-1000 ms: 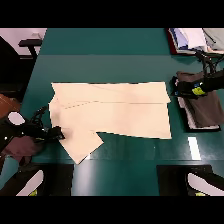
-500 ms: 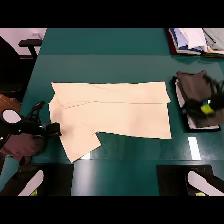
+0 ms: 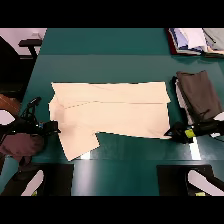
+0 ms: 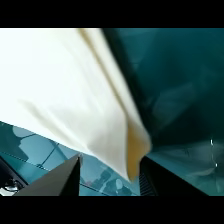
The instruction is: Fold the shirts.
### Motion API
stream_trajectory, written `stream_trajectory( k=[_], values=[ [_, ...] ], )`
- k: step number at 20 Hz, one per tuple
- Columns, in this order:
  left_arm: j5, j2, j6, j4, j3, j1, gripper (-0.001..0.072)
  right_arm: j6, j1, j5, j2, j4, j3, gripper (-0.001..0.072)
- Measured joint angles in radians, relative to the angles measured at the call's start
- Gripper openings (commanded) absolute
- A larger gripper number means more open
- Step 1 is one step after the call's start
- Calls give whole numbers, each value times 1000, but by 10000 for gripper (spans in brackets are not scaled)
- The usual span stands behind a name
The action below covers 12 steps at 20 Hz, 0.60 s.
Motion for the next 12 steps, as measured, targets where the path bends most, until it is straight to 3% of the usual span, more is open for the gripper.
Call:
stream_trajectory(
  k=[2, 6, 12],
  values=[
    [-8, 2, 0, 0, 2, 0, 20, -8, 52, -53, -28, 6, 32, 15],
    [-56, 29, 1, 26, 35, 0, 20, -11, 98, -56, -11, -53, 103, 14],
    [-270, 201, -47, 28, 55, 0, 20, 17, 69, 171, 180, -264, 180, 13]
  ],
)
